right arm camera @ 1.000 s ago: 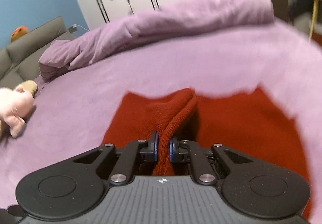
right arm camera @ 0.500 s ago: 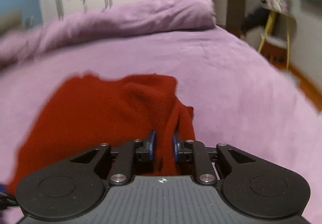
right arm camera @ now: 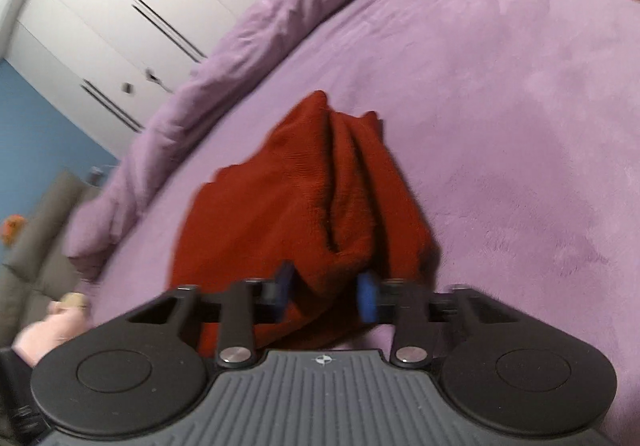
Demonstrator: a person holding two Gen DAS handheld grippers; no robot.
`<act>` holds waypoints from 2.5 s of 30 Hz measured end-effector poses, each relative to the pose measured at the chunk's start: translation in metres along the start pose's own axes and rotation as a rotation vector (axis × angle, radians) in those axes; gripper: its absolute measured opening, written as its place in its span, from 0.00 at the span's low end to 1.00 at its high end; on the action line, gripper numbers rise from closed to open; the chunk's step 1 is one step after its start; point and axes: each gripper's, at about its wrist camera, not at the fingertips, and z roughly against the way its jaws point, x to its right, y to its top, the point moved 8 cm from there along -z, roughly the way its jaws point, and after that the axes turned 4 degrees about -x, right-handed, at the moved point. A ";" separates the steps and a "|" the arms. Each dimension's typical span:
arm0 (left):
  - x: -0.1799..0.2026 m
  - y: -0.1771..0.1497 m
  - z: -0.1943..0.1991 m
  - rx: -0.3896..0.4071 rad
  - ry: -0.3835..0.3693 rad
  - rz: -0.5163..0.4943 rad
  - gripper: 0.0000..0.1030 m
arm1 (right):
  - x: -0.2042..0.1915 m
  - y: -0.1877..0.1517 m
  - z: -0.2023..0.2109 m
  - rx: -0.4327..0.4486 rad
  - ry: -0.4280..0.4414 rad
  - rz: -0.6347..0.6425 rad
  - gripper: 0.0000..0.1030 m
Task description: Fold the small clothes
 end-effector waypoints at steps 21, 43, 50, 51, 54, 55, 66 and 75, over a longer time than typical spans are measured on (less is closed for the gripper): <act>-0.021 0.001 0.028 0.001 -0.032 -0.005 0.65 | 0.040 -0.003 0.012 0.006 0.038 -0.145 0.17; 0.022 0.135 -0.054 0.175 0.074 0.063 0.69 | -0.063 0.098 -0.118 0.027 -0.166 0.299 0.00; 0.036 0.128 -0.100 0.183 0.118 -0.005 0.81 | -0.020 0.102 -0.119 0.152 -0.176 0.263 0.00; 0.037 0.127 -0.101 0.200 0.126 -0.006 0.82 | -0.020 0.101 -0.119 0.170 -0.176 0.279 0.00; 0.037 0.128 -0.102 0.209 0.142 -0.013 0.82 | -0.022 0.097 -0.124 0.205 -0.208 0.339 0.00; 0.038 0.128 -0.101 0.207 0.144 -0.017 0.82 | -0.022 0.099 -0.125 0.202 -0.210 0.335 0.00; 0.026 0.092 -0.046 0.190 0.055 -0.056 0.82 | -0.057 0.050 -0.057 0.138 -0.074 0.381 0.05; 0.006 0.023 -0.009 0.140 -0.108 0.031 0.83 | -0.032 -0.013 -0.004 0.044 -0.131 0.603 0.05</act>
